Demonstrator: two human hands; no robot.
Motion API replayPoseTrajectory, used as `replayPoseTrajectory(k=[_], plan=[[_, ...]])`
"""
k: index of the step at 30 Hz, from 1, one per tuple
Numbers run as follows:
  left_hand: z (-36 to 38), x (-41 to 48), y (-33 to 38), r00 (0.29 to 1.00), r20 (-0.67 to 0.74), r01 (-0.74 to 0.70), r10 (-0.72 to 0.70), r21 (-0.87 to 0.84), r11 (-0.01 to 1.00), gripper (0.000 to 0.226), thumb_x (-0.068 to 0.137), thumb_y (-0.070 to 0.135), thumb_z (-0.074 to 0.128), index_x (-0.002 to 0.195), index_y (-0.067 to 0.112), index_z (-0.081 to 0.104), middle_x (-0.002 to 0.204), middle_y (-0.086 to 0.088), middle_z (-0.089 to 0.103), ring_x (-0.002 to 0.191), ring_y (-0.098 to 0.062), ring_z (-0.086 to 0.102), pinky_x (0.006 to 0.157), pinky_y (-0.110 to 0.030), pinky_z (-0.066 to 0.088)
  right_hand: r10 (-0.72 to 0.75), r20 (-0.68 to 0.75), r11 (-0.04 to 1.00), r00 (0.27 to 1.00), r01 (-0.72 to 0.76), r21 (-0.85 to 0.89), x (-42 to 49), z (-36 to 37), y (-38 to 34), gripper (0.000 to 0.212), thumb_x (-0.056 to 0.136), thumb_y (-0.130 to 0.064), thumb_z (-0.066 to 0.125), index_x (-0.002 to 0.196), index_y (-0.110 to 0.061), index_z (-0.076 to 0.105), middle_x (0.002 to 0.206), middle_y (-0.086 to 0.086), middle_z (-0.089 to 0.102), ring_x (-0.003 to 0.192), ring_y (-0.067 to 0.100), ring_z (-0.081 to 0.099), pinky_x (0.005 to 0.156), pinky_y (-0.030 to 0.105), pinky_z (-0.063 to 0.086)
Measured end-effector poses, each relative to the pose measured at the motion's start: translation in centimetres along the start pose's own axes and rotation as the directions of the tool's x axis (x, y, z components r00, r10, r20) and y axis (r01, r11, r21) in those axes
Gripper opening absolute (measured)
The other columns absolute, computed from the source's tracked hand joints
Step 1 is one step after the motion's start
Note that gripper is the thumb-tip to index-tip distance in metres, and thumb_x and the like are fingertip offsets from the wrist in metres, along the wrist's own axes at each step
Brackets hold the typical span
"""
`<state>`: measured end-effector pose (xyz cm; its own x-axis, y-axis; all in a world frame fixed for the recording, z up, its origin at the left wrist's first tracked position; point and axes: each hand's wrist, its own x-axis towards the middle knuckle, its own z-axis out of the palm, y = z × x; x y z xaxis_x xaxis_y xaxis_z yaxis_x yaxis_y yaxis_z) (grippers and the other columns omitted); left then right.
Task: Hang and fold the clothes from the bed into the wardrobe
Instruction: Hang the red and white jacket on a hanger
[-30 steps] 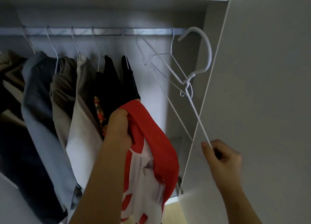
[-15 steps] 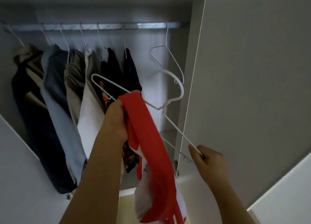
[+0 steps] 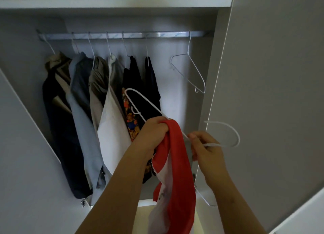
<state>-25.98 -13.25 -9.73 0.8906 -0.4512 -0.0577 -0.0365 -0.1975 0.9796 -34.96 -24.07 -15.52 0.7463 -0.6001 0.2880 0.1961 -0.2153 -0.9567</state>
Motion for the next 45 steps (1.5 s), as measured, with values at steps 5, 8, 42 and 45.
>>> replayPoseTrajectory(k=[5, 8, 42, 45], plan=[[-2.1, 1.9, -1.1, 0.995, -0.085, 0.051, -0.043, 0.104, 0.993, 0.021, 0.090, 0.008, 0.043, 0.079, 0.018, 0.058, 0.072, -0.005, 0.055, 0.066, -0.017, 0.051, 0.068, -0.031, 0.043, 0.077, -0.116, 0.993, 0.990, -0.066, 0.094, 0.2, -0.8, 0.8, 0.030, 0.091, -0.015, 0.054, 0.068, -0.030, 0.065, 0.045, -0.010, 0.043, 0.042, 0.003, 0.038, 0.044, 0.023, 0.033], [-3.1, 3.1, -1.6, 0.994, -0.078, 0.080, -0.073, 0.104, 0.991, 0.018, 0.089, 0.004, 0.042, 0.080, 0.011, 0.055, 0.082, -0.010, 0.056, 0.078, -0.023, 0.053, 0.079, -0.036, 0.046, 0.089, -0.148, 0.990, 0.985, -0.071, 0.123, 0.5, -1.3, 1.1, 0.032, 0.091, -0.015, 0.055, 0.067, -0.032, 0.066, 0.046, -0.010, 0.045, 0.046, 0.008, 0.037, 0.048, 0.025, 0.031], [-2.5, 4.2, -2.9, 0.821, 0.166, -0.502, 0.547, 0.668, 0.550, 0.025, 0.089, 0.012, 0.053, 0.114, 0.012, 0.059, 0.101, -0.004, 0.052, 0.096, -0.017, 0.049, 0.078, -0.018, 0.034, 0.128, -0.006, 0.982, 0.992, -0.128, -0.141, -0.8, 0.7, 2.6, 0.035, 0.080, -0.010, 0.069, 0.049, -0.018, 0.054, 0.039, -0.011, 0.047, 0.037, -0.001, 0.042, 0.043, 0.012, 0.034], [-1.1, 2.4, -3.5, 0.775, 0.243, -0.611, 0.584, 0.526, 0.592, 0.023, 0.083, 0.003, 0.059, 0.104, 0.007, 0.065, 0.089, 0.000, 0.051, 0.085, -0.013, 0.048, 0.072, -0.008, 0.032, 0.156, -0.021, 0.976, 0.988, -0.157, -0.150, -0.7, 1.2, 2.7, 0.037, 0.081, -0.009, 0.067, 0.046, -0.018, 0.057, 0.039, -0.009, 0.048, 0.037, -0.001, 0.041, 0.048, 0.020, 0.033]])
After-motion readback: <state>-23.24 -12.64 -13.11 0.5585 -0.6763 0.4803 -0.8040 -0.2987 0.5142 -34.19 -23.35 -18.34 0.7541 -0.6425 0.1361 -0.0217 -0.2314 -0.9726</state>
